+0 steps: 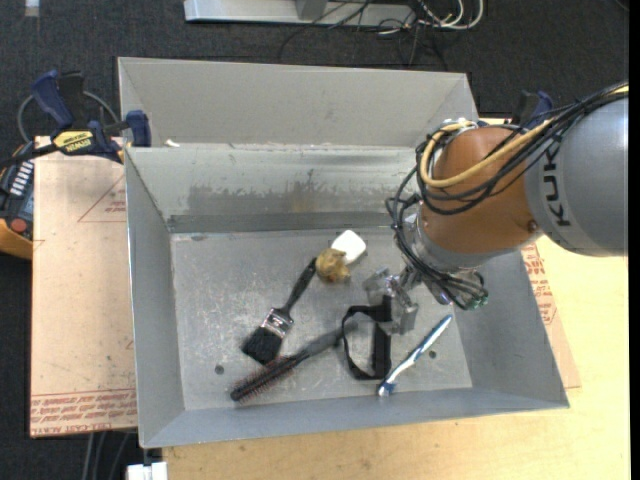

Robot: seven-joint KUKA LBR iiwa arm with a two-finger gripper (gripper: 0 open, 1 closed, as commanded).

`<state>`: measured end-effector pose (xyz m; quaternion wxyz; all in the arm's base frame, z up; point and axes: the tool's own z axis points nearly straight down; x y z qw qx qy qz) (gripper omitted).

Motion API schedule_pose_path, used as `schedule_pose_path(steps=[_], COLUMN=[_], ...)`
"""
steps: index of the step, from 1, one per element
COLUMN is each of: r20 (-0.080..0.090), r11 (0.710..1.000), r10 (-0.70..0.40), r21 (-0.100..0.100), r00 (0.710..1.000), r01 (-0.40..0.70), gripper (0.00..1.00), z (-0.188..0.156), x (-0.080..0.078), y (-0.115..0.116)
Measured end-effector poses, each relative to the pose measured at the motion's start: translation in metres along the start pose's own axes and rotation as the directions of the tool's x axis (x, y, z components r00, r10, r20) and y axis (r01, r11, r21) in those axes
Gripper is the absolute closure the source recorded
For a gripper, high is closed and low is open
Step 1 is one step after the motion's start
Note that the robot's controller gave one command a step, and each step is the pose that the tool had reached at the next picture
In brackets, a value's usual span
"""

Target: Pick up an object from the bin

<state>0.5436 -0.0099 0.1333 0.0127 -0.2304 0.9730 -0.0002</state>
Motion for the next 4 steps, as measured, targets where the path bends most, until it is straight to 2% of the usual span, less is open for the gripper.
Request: schedule_pose_path(steps=[1, 2, 3, 4], r20=[-0.008, 0.003, 0.003, 0.002], r11=[1.000, 0.962, 0.962, 0.966], r10=[-0.004, -0.273, -0.273, -0.260], r21=[-0.005, 0.000, 0.000, -0.003], r00=[1.000, 0.962, 0.962, 0.966], r01=[0.004, 0.273, 0.273, 0.260], gripper=[1.00, 1.00, 1.00, 1.00], z=[0.021, 0.003, 0.003, -0.077], x=[0.003, -0.005, -0.005, -0.006], y=[0.003, 0.003, 0.003, 0.002])
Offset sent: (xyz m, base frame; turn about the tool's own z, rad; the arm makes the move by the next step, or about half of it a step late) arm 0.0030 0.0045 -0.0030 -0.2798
